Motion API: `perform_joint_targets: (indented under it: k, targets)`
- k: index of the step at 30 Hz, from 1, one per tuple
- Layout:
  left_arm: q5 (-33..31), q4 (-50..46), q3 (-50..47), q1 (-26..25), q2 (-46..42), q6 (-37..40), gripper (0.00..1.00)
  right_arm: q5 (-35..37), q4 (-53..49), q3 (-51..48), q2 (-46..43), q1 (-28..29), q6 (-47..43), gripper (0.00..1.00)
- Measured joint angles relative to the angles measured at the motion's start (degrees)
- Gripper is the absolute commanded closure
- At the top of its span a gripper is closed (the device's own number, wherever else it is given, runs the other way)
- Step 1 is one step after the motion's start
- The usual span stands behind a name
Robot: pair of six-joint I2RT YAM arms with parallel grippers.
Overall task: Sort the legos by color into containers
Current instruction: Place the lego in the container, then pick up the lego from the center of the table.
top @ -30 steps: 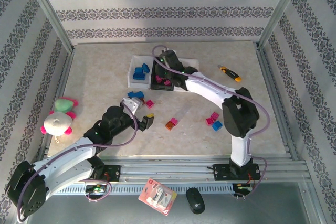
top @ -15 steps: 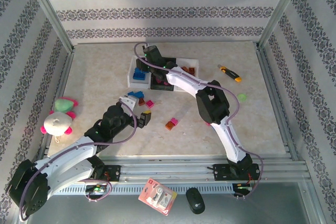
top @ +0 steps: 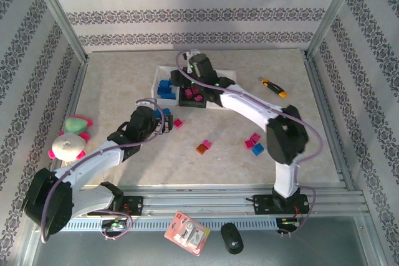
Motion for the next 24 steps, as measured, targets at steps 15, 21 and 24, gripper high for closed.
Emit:
perform_joint_targets:
  k: [15, 21, 24]
  targets:
    - [-1.4, -16.6, 22.5, 7.8, 27.7, -15.3, 0.14, 1.5, 0.3, -27.6, -26.5, 0.0, -2.5, 0.24]
    - [0.0, -19.5, 26.6, 9.4, 33.7, -18.2, 0.26, 2.5, -0.1, -29.1, -27.5, 0.0, -2.5, 0.23]
    - [0.2, -19.6, 27.8, 9.4, 35.6, -18.4, 0.29, 2.5, -0.4, -29.2, -27.5, 0.0, -2.5, 0.23]
